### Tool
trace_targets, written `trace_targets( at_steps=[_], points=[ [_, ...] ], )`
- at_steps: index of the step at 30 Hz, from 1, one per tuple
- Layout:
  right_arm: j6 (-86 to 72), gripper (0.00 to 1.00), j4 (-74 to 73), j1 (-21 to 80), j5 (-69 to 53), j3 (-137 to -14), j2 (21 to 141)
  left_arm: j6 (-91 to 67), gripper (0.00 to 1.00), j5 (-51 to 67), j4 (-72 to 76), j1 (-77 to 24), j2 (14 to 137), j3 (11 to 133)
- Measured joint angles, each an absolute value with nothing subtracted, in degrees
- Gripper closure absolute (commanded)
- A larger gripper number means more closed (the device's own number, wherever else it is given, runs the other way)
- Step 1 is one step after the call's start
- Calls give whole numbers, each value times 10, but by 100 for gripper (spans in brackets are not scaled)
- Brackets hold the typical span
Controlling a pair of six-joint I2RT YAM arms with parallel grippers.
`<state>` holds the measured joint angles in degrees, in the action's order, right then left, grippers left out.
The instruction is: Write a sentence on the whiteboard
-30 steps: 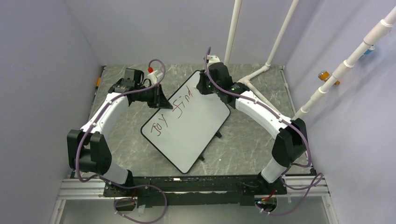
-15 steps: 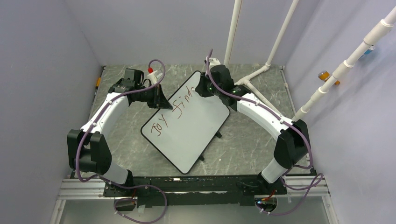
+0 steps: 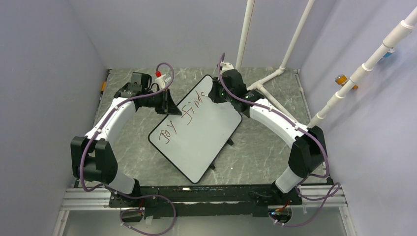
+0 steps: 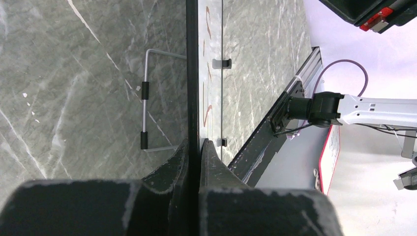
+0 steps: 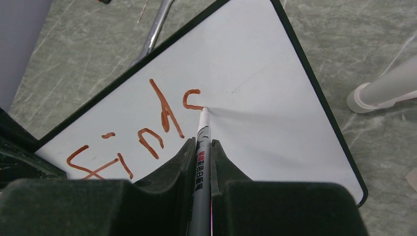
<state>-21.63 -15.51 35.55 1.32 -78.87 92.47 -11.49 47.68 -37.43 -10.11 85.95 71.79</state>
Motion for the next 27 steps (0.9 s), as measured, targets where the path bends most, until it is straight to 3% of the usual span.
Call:
trace_targets(
  at_steps=[10, 21, 27],
  points=[
    [-215, 100, -159, 351, -11, -751, 898, -115, 100, 478, -375, -101, 860, 718],
    [-215, 100, -157, 356, -94, -689, 787, -110, 100, 482, -371, -102, 853, 718],
    [-207, 100, -141, 432, -102, -674, 768, -110, 100, 481, -371, -102, 853, 718]
  ],
)
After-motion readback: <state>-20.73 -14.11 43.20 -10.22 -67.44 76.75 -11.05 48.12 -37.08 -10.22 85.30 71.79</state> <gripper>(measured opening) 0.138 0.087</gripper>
